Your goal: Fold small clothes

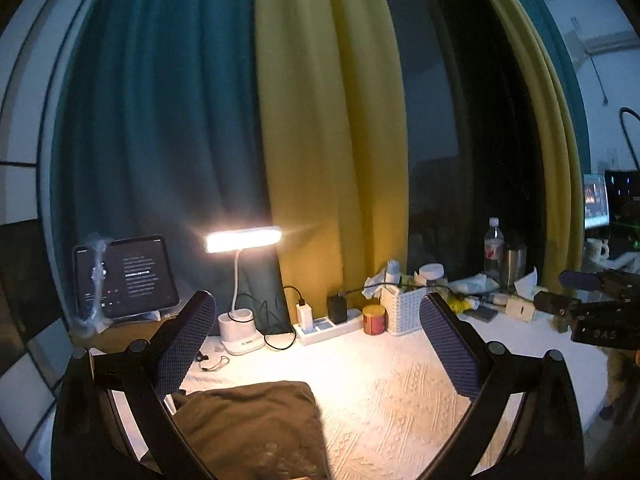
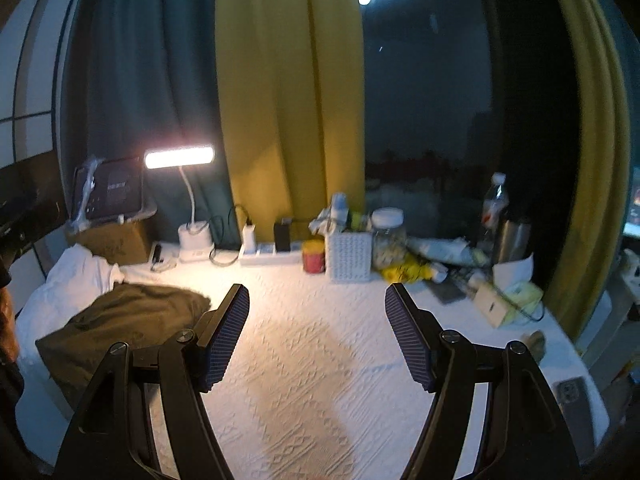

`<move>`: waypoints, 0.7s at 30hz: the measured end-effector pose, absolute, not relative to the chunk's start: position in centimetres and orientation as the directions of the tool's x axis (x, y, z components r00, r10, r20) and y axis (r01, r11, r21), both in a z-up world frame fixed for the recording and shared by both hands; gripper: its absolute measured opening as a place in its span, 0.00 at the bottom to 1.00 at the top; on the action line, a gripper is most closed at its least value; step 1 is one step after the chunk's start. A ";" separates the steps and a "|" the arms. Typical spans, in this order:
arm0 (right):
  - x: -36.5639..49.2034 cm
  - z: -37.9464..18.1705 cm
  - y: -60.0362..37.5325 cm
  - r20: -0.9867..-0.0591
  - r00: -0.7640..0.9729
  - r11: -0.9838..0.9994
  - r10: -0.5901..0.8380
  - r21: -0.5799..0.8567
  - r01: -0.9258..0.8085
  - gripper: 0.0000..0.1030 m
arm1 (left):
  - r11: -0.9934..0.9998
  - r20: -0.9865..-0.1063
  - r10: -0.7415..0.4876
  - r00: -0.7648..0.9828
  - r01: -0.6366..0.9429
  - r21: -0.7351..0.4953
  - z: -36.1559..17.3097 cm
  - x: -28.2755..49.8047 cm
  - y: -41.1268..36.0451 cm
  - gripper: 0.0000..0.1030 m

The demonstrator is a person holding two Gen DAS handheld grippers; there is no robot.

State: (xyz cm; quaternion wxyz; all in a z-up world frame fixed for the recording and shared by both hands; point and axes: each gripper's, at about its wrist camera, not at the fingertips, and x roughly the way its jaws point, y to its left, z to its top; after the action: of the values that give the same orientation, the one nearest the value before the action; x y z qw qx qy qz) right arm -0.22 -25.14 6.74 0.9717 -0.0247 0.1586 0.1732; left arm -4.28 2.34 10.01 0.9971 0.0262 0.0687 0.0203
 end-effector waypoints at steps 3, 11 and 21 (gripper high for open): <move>-1.4 8.2 -25.1 -0.265 0.906 0.939 0.330 -0.002 -0.343 0.72 | 0.999 -0.128 0.043 0.991 -0.040 0.023 10.4 -4.7 3.0 0.98; -3.6 11.2 -25.5 -0.156 0.927 0.938 0.341 -0.015 -0.347 0.72 | 0.997 -0.127 0.077 0.989 -0.078 -0.003 10.8 -5.8 4.3 0.98; -3.8 12.0 -24.0 -0.130 0.927 0.933 0.351 -0.032 -0.358 0.72 | 0.992 -0.168 0.088 0.982 -0.101 -0.072 9.6 -5.8 6.3 0.98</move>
State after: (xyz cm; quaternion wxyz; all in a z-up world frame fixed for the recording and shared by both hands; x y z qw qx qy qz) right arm -3.75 -24.00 11.99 0.9813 -0.0274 0.0612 0.1806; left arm -5.80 6.30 9.63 0.9946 -0.0403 0.0828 0.0475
